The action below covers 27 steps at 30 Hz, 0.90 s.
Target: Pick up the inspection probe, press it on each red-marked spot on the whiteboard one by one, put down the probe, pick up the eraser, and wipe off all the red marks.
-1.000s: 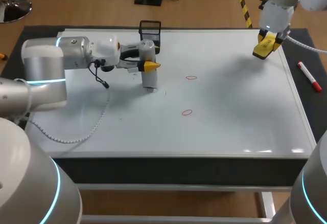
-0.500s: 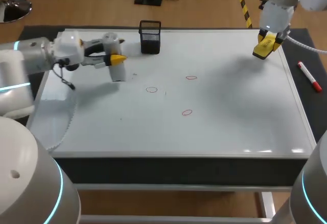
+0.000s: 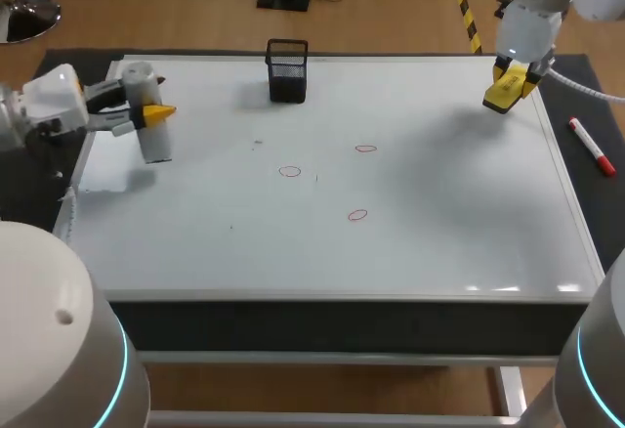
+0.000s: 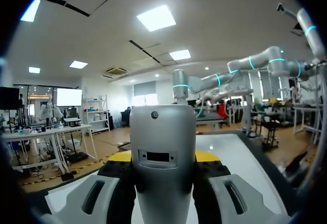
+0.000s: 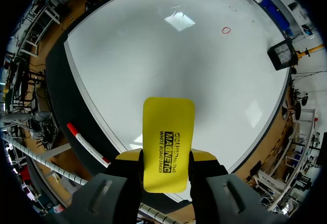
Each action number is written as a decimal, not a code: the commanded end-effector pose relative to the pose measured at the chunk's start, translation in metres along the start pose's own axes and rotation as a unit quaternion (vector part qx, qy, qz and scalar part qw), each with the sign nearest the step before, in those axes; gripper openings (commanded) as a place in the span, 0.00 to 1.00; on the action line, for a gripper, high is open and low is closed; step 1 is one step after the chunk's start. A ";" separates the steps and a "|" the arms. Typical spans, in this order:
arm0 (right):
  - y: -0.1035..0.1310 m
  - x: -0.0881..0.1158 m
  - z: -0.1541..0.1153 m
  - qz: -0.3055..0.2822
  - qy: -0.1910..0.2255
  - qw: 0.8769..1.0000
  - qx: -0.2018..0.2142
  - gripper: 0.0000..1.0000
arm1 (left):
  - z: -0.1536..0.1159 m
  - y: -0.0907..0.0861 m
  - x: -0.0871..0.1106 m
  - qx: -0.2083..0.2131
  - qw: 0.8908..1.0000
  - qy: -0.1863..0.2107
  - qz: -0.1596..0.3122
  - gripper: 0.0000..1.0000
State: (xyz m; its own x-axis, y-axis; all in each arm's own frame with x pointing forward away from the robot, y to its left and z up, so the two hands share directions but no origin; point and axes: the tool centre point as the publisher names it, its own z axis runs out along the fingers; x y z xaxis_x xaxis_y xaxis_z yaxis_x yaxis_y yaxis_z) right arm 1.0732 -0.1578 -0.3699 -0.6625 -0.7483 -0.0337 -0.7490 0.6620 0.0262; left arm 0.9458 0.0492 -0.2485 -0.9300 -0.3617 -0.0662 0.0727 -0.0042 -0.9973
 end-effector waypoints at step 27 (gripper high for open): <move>0.120 -0.054 -0.004 -0.149 -0.022 0.989 -0.006 0.00 | -0.022 0.000 -0.005 0.001 1.000 -0.028 -0.013 0.00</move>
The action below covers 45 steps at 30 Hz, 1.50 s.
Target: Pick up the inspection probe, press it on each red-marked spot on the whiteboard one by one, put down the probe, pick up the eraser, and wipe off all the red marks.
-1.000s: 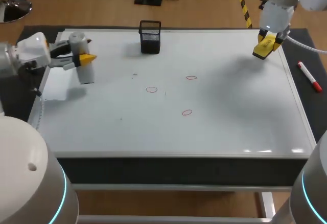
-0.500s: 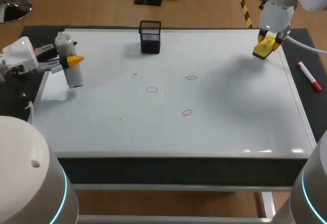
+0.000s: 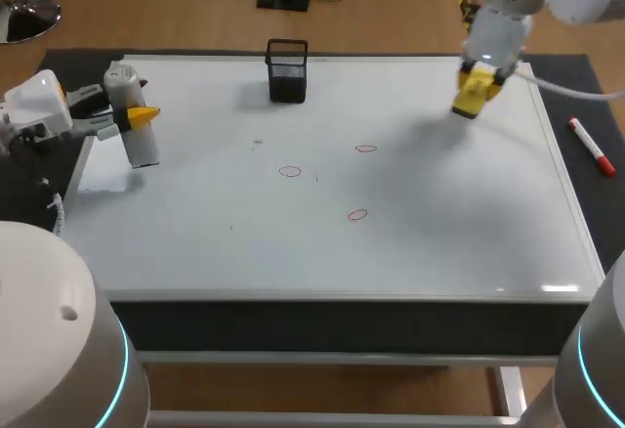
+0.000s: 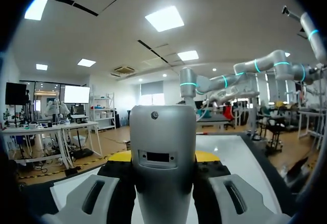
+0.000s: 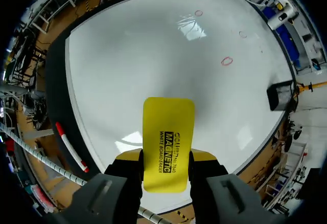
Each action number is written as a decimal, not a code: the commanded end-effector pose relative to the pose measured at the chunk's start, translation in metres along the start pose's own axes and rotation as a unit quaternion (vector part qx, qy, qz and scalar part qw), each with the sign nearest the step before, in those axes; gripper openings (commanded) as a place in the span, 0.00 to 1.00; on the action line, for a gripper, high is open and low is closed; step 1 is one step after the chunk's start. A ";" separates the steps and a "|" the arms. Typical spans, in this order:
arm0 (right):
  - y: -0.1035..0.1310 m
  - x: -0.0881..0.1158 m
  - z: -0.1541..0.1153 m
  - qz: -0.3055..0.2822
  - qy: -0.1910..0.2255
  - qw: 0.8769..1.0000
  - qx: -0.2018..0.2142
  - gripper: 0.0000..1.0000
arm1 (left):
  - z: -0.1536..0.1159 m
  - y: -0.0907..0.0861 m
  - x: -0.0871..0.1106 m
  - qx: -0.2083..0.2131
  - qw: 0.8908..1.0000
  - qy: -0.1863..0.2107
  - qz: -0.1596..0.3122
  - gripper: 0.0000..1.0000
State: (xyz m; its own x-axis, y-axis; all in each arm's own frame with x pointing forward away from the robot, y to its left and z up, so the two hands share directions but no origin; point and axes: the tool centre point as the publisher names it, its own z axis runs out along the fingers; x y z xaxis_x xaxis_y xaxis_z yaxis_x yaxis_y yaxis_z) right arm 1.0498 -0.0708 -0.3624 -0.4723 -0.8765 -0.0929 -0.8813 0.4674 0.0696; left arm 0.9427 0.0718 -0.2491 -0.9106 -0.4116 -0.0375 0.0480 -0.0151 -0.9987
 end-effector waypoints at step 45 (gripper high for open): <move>0.277 -0.240 0.076 -0.378 0.048 0.924 -0.021 0.00 | 0.000 -0.001 0.000 0.001 1.000 0.000 0.000 0.00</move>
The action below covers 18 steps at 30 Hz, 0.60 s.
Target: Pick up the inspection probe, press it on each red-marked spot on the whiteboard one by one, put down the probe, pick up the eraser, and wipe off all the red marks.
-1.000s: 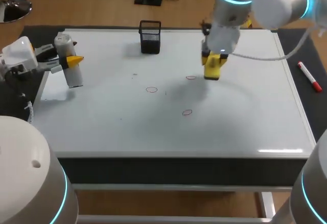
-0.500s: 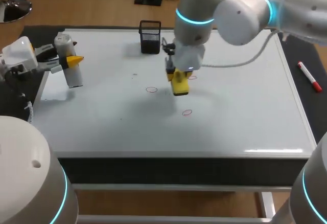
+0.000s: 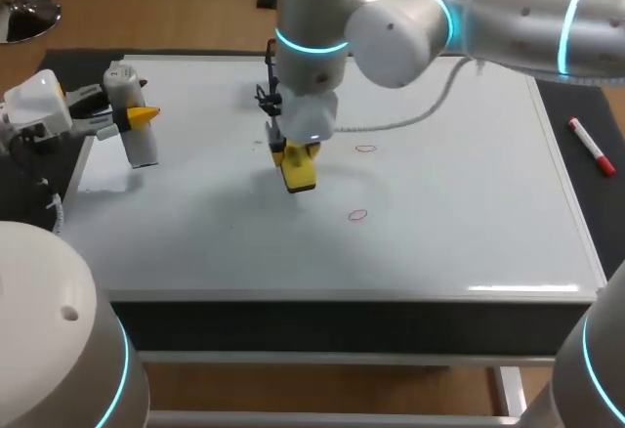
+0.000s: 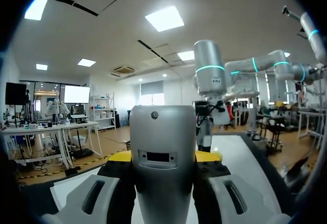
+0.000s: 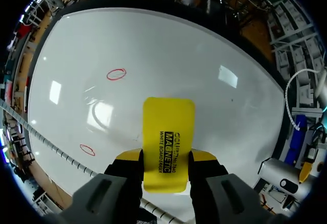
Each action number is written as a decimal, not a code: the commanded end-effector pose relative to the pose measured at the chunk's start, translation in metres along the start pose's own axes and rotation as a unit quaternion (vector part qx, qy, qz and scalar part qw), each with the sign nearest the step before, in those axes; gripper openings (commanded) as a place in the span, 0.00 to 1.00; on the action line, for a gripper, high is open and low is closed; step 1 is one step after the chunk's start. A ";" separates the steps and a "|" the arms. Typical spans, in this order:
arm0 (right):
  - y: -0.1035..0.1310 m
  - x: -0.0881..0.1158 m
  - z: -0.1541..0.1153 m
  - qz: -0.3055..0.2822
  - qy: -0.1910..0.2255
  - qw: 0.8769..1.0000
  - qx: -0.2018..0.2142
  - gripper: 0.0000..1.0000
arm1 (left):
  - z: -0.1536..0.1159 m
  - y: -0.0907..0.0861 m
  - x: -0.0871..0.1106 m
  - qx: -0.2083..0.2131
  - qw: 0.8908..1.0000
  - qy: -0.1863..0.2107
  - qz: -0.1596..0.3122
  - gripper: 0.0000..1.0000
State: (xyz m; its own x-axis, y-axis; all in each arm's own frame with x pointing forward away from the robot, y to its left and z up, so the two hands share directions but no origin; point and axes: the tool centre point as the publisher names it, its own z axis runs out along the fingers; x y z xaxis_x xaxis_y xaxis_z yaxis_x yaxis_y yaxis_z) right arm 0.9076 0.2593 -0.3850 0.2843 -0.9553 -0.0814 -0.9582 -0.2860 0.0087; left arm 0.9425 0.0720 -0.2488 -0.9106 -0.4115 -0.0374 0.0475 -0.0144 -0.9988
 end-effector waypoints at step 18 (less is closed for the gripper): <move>-0.026 -0.024 0.041 0.001 0.014 1.000 -0.024 0.00 | 0.000 0.000 0.000 0.001 1.000 -0.001 0.001 0.00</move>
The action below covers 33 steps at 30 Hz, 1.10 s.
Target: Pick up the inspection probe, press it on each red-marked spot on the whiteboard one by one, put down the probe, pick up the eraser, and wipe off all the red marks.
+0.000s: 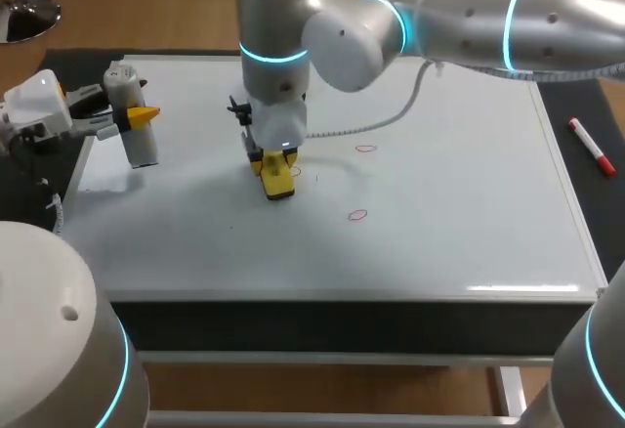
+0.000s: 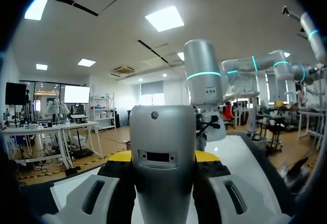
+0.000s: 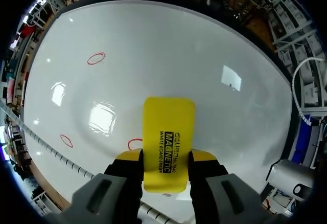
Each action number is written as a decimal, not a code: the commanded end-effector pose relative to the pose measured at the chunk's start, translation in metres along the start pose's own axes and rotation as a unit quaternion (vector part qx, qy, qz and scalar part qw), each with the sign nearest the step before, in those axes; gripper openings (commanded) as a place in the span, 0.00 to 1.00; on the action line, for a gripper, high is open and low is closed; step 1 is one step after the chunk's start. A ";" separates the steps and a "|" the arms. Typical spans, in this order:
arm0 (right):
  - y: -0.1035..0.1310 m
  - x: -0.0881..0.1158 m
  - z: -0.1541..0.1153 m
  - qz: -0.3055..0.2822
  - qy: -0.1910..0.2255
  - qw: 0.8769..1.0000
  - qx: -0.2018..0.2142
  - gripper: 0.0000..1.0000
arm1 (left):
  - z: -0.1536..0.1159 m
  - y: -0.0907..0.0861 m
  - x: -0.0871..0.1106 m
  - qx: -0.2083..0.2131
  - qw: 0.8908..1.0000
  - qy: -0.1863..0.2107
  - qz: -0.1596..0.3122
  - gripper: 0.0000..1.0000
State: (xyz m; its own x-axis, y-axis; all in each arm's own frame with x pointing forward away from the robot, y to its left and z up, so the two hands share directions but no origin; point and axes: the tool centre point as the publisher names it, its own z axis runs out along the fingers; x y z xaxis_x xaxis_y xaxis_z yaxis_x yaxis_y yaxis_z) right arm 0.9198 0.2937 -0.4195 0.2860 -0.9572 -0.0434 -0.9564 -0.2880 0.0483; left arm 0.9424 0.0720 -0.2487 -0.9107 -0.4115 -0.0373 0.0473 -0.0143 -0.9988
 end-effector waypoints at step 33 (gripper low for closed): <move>-0.012 0.088 0.021 0.078 0.011 0.997 -0.002 0.00 | 0.000 0.000 0.000 0.001 1.000 -0.001 0.001 0.00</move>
State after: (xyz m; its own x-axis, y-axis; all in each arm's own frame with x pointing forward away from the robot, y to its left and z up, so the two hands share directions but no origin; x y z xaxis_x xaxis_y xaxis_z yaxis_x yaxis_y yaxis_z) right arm 0.9560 0.2259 -0.4337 0.1341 -0.9909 -0.0088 -0.9889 -0.1344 0.0628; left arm 0.9424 0.0720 -0.2486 -0.9107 -0.4115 -0.0372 0.0472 -0.0141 -0.9988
